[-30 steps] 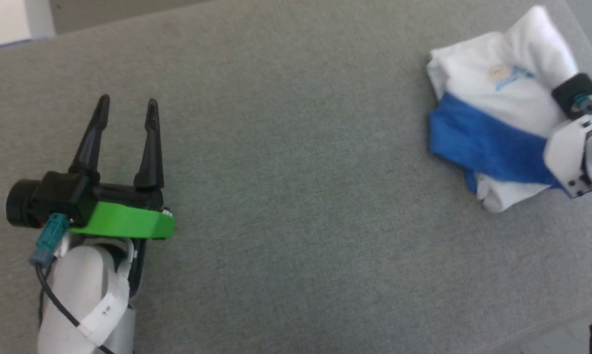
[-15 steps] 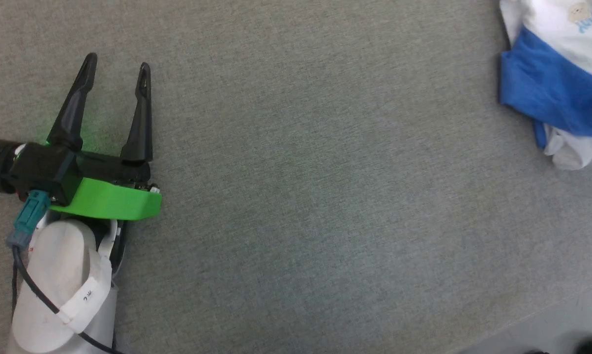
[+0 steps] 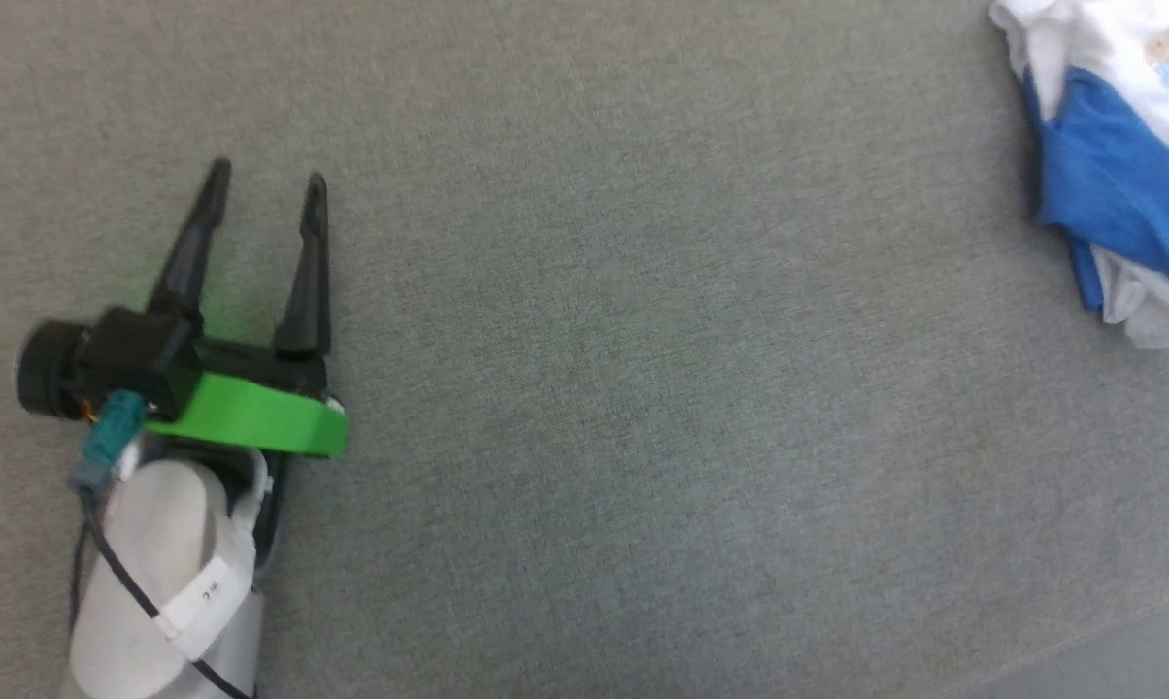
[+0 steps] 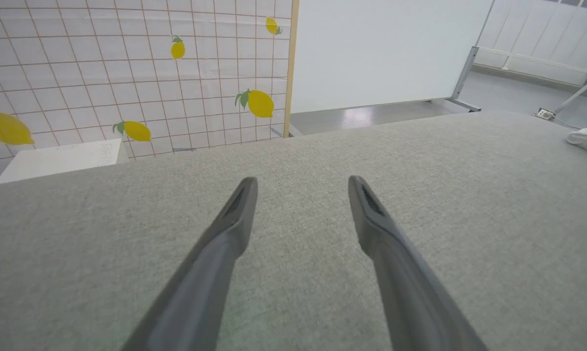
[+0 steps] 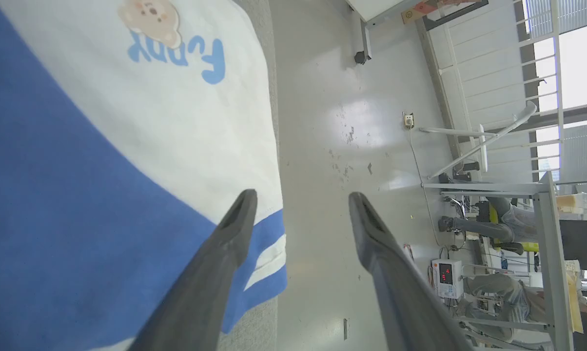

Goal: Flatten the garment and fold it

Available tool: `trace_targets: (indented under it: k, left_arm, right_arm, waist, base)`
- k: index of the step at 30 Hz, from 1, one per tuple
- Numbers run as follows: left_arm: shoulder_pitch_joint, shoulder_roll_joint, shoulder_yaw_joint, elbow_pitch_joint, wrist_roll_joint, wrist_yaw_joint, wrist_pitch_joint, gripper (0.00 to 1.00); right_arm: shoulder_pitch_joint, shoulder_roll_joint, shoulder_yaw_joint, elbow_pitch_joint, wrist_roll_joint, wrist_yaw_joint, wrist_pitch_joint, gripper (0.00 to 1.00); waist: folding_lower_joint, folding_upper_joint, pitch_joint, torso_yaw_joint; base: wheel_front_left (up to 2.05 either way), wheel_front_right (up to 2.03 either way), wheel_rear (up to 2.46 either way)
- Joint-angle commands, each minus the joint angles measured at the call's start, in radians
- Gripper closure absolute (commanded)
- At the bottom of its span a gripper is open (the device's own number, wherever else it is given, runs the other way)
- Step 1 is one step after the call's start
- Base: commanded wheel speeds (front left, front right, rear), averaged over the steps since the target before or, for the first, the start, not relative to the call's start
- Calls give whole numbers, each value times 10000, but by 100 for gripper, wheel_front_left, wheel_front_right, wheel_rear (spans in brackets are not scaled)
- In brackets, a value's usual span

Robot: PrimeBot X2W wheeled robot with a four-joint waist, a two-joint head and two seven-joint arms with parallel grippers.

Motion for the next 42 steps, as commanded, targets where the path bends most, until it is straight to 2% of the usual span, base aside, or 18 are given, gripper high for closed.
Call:
trace_targets:
  k: [1,7,13,20,28,36,42]
  left_arm:
    - [323,-126,-36,229,-116,35,-61,0]
    - [1044,-648,-178,860,-273,80,-118,0]
    - [1823,-1048,-1,973,-340,241,-123,0]
    - [2153,-1350,42,1185,-494,262,-124,0]
    - [2226,-1527,-75,1559,-550,240,-125,0]
    - [2230,-1631,-203,1823,-402,275,-125,0]
    - [2414,-1698,-262,1808,-379,281,-125,0]
  right_arm:
    - [262,96,-21,22,-13,-19,-69,0]
    - [1198,604,-691,-509,892,-19,-670,0]
    - [2507,1323,-813,-2046,2504,-19,-1699,0]
    - [4145,2240,-556,-4295,3902,-19,-2440,0]
    - [5611,3423,-173,-6000,4340,-19,-2708,0]
    - [6439,3924,6,-6060,4375,-19,-2985,0]
    - [7095,4190,-22,-5871,4290,-19,-3129,0]
  waist:
    - [0,-1,-1066,204]
    - [0,-1,-2820,655]
    - [0,-1,-4103,1253]
    - [0,-1,-4725,2162]
    - [0,-1,-5124,3145]
    - [0,-1,-5286,3891]
    - [0,-1,-5418,4167]
  base:
    - [0,0,0]
    - [0,0,0]
    - [0,0,0]
    - [0,0,0]
    - [0,0,0]
    - [0,0,0]
    - [0,0,0]
